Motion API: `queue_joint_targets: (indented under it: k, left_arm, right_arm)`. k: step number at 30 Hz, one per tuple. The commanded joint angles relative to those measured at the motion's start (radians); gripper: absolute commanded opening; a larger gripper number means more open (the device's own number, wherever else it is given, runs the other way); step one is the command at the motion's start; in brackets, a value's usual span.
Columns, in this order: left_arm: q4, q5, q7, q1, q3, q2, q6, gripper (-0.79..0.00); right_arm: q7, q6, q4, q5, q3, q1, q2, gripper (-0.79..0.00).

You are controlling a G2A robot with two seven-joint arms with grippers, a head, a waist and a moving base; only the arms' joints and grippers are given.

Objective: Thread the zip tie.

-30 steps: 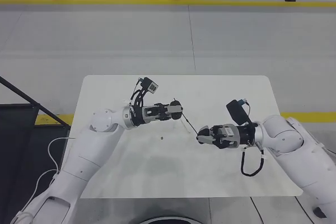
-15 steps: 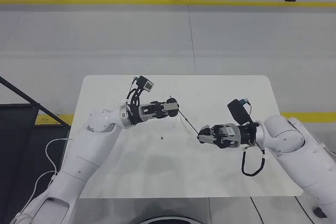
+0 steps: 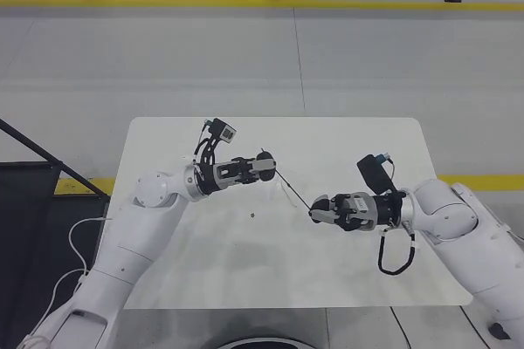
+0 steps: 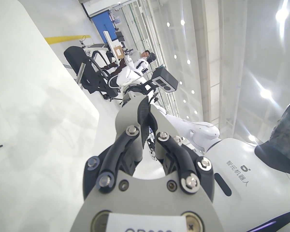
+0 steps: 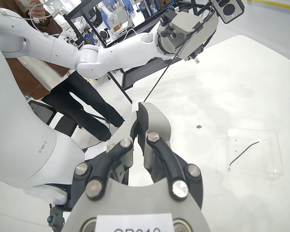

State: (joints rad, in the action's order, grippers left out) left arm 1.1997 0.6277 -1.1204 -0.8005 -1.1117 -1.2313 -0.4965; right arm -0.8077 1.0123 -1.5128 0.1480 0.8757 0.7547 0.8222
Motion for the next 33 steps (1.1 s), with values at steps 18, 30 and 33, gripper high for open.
queue_joint_targets:
  k: [18, 30, 33]
  left_arm:
    - [0.008, 0.003, -0.021, -0.009, -0.001, -0.001, 0.019, 0.000]
    - [0.032, -0.027, 0.044, -0.074, -0.128, 0.030, 0.029, 0.000]
    - [0.062, -0.025, 0.053, -0.106, -0.169, 0.040, 0.031, 0.000]
  right_arm:
    - [0.032, -0.060, 0.001, -0.175, 0.014, -0.029, 0.011, -0.785]
    - [0.016, -0.354, -0.278, -0.756, 0.063, -0.025, 0.007, -0.785]
    - [-0.011, -0.440, -0.339, -0.890, 0.035, -0.019, 0.013, -0.785]
